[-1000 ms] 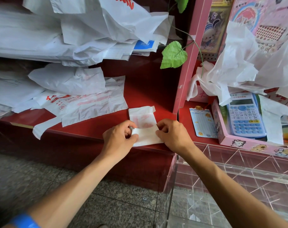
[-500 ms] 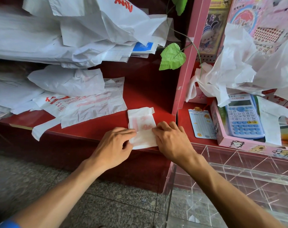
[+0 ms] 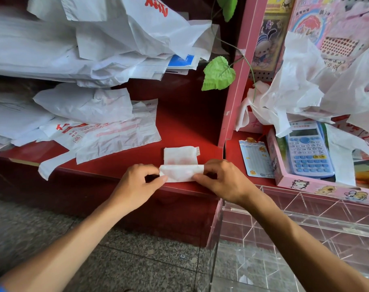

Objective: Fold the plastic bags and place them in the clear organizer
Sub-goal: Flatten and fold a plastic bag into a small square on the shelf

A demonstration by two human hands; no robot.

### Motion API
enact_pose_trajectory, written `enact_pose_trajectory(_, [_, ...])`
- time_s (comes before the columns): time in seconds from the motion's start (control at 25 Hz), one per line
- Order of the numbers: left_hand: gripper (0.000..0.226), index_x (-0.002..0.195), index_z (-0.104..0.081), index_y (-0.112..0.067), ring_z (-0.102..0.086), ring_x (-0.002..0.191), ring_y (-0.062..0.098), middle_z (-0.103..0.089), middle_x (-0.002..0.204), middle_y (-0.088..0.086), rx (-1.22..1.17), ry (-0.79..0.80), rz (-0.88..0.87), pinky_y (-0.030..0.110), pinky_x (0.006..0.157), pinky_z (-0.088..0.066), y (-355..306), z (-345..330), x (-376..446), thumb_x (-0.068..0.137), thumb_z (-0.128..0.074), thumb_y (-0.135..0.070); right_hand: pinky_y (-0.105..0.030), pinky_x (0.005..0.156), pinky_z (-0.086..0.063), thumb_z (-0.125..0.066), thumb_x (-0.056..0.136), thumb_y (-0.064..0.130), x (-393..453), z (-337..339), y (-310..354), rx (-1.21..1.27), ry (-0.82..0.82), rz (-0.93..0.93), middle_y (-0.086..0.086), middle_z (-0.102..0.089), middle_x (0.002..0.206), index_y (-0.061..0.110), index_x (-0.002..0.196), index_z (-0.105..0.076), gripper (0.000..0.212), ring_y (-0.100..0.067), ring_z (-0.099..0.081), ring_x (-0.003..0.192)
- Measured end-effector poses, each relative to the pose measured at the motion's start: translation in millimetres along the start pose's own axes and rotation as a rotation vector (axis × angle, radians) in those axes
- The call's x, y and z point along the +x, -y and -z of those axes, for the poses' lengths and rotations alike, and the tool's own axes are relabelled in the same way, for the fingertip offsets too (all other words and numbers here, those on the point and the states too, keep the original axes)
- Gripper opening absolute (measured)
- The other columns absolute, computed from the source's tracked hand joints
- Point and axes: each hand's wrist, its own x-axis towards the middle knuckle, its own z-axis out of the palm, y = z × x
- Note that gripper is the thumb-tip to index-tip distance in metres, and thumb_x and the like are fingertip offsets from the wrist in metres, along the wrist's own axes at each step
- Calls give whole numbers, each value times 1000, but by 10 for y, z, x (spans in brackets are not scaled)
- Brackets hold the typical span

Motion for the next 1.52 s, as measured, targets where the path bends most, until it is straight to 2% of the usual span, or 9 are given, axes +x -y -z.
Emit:
enact_pose_trajectory(0.24, [27, 112, -64, -31, -62, 82, -11, -73, 76, -19, -102, -32, 182, 8, 75, -38, -103, -58, 43, 86, -72, -26, -38, 63, -42, -63, 92, 41, 113, -53, 95, 14, -23, -201, -10, -57, 72, 13, 53, -47, 51, -28, -52, 64])
enact_pose_trajectory(0.36, [41, 117, -56, -37, -55, 88, -12, -70, 78, -13, -16, -36, 147, 4, 81, -36, -107, -91, 41, 83, -74, -22, -30, 61, -37, -68, 87, 42, 182, -86, 100, -29, -37, -279, 1, -55, 62, 20, 54, -51, 44, -22, -54, 63])
enact_pose_trajectory(0.48, [43, 125, -61, -32, -50, 105, 3, -57, 114, -20, 145, -24, -26, 13, 96, -37, -42, -124, 29, 84, -70, -21, -30, 69, -38, -72, 81, 45, 151, -115, 108, -131, -113, -240, 4, -56, 95, 23, 87, -59, 26, -21, -55, 85])
enact_pose_trajectory(0.6, [38, 125, -66, -26, -47, 120, 4, -58, 131, -18, 238, 69, -168, 17, 105, -36, -13, -115, 28, 88, -62, -31, -39, 80, -43, -64, 85, 41, 97, -170, 80, -358, -203, 71, 4, -51, 121, 26, 118, -59, 37, -24, -49, 102])
enact_pose_trajectory(0.76, [61, 130, -63, -29, -45, 126, 0, -55, 135, -19, 282, 173, -187, 25, 109, -37, 25, -39, -7, 76, -68, -57, -41, 92, -38, -45, 84, 69, 37, -135, 51, -456, 67, 161, 11, -50, 135, 28, 133, -54, 65, -21, -45, 117])
enact_pose_trajectory(0.96, [36, 114, -71, -31, -54, 113, -11, -64, 118, -26, 92, 109, -88, 11, 98, -42, 48, 12, -5, 81, -79, -17, -35, 94, -39, -67, 86, 52, 38, -8, 30, -266, 116, 172, 16, -57, 130, 32, 130, -60, 49, -15, -48, 116])
enact_pose_trajectory(1.12, [21, 100, -74, -33, -61, 99, -14, -71, 96, -28, -69, 93, 47, 7, 83, -43, -6, 73, 6, 87, -72, -17, -32, 72, -47, -69, 91, 30, 33, -12, 8, 71, 13, 117, 10, -68, 84, 20, 96, -74, 12, -8, -58, 73])
enact_pose_trajectory(1.28, [18, 100, -72, -28, -62, 91, -15, -74, 92, -16, -193, 40, 158, 1, 73, -40, -80, 13, 53, 88, -70, -14, -24, 52, -36, -69, 90, 26, 57, -68, 57, 187, -66, -70, 4, -49, 54, 18, 66, -61, 27, -7, -40, 50])
enact_pose_trajectory(1.52, [30, 113, -54, -33, -59, 79, -2, -71, 71, -7, -114, -78, 231, 13, 76, -39, -93, -137, 117, 88, -70, -26, -21, 56, -39, -70, 86, 22, 157, -177, 103, 250, -192, -288, 4, -69, 76, 23, 95, -53, 19, -9, -60, 66])
